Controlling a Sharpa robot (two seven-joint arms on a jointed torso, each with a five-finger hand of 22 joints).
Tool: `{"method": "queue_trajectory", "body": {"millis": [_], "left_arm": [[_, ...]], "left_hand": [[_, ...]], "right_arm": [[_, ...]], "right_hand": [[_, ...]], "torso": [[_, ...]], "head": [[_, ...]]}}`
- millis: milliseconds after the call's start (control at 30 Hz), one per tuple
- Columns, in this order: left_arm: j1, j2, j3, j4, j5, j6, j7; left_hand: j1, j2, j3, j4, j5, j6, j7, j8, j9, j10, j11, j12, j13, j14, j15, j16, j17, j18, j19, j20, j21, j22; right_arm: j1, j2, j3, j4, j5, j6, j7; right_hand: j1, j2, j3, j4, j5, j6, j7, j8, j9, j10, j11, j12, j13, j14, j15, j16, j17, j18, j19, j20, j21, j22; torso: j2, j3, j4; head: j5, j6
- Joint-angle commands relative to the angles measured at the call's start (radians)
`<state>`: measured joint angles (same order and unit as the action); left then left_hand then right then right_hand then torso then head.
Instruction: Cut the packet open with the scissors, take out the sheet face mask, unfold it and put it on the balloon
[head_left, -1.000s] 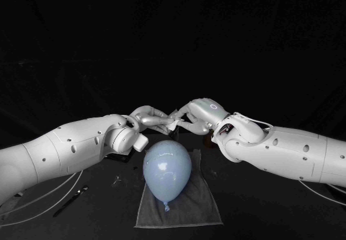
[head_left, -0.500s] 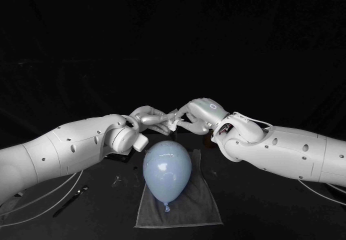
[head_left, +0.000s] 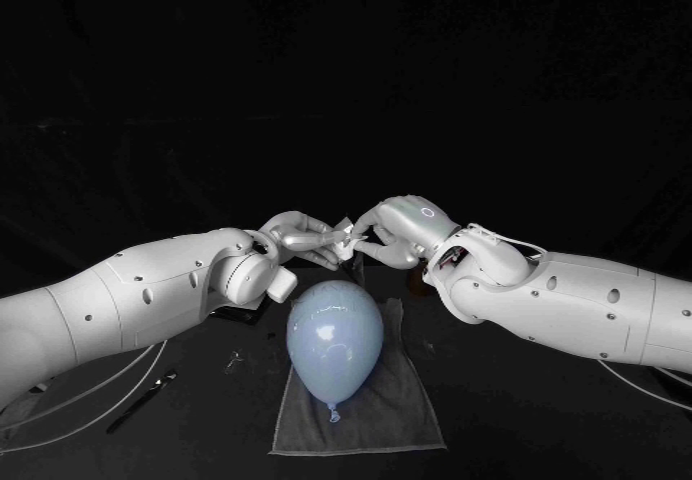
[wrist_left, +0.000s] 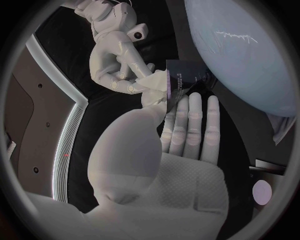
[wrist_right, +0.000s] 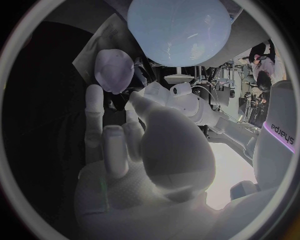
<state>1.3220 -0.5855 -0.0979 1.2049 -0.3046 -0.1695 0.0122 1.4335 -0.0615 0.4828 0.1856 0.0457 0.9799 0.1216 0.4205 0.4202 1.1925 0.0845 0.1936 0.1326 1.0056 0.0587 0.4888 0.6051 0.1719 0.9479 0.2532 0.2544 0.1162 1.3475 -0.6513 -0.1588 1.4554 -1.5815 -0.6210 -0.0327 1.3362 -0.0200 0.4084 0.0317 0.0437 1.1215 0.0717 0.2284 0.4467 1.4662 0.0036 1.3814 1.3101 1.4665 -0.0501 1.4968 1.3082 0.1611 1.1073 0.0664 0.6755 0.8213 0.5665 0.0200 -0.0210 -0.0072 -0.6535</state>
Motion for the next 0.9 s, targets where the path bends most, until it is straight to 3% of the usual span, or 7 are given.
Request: {"method": "queue_trajectory", "body": {"millis": [33,200,300,900], "left_arm": [[0.002,0.001,0.002,0.001,0.003,-0.024,0.014],[0.002,0.001,0.002,0.001,-0.001,-0.037,0.015],[0.002,0.002,0.002,0.0,-0.003,-0.048,0.016],[0.002,0.009,0.001,-0.007,-0.007,-0.063,0.015]], "left_hand": [[0.016,0.006,0.008,-0.003,0.004,-0.005,0.0,0.008,0.007,0.011,0.001,-0.004,-0.002,0.005,-0.004,0.001,-0.002,0.012,0.01,-0.001,-0.003,-0.001],[0.019,-0.003,0.016,-0.01,0.003,-0.007,-0.003,0.015,0.011,0.014,0.001,-0.006,-0.003,0.007,-0.004,0.0,-0.003,0.012,0.013,-0.003,-0.002,-0.002],[0.031,-0.022,0.023,-0.03,0.003,-0.011,0.0,0.023,0.017,0.015,0.0,-0.009,-0.006,0.008,-0.004,-0.005,-0.006,0.011,0.015,-0.006,-0.001,-0.002],[0.027,-0.021,0.027,-0.03,0.003,-0.012,0.001,0.028,0.02,0.019,0.001,-0.01,-0.007,0.007,-0.002,-0.009,-0.009,0.01,0.014,-0.006,-0.002,-0.003]], "right_arm": [[0.001,-0.002,0.002,0.003,0.015,-0.06,0.028],[0.002,-0.003,0.006,0.006,0.036,-0.102,0.052],[0.004,-0.001,0.009,0.007,0.053,-0.119,0.067],[0.043,0.021,0.022,-0.016,0.097,-0.159,0.095]], "right_hand": [[0.006,0.007,0.006,0.002,0.005,0.007,-0.002,0.003,0.002,0.026,-0.007,0.005,0.096,0.047,-0.006,0.005,0.131,0.021,0.0,-0.004,-0.002,0.002],[0.007,0.006,0.006,0.002,0.005,0.007,-0.002,0.004,0.002,0.026,-0.007,0.005,0.096,0.047,-0.006,0.004,0.131,0.021,0.0,-0.004,-0.003,0.002],[0.007,0.006,0.006,0.002,0.005,0.007,-0.002,0.004,0.002,0.026,-0.007,0.005,0.096,0.047,-0.006,0.004,0.131,0.021,0.0,-0.004,-0.003,0.002],[0.009,0.006,0.007,0.001,0.005,0.006,-0.002,0.005,0.003,0.027,-0.008,0.006,0.097,0.048,-0.006,0.006,0.135,0.021,0.0,-0.004,-0.003,0.002]], "torso": [[0.0,0.0002,0.0003],[0.0,0.0001,0.0007],[0.0,-0.0001,0.0009],[0.0,0.0002,0.0004]], "head": [[0.001,0.001],[0.0,0.002],[-0.001,0.003],[-0.003,0.01]]}}
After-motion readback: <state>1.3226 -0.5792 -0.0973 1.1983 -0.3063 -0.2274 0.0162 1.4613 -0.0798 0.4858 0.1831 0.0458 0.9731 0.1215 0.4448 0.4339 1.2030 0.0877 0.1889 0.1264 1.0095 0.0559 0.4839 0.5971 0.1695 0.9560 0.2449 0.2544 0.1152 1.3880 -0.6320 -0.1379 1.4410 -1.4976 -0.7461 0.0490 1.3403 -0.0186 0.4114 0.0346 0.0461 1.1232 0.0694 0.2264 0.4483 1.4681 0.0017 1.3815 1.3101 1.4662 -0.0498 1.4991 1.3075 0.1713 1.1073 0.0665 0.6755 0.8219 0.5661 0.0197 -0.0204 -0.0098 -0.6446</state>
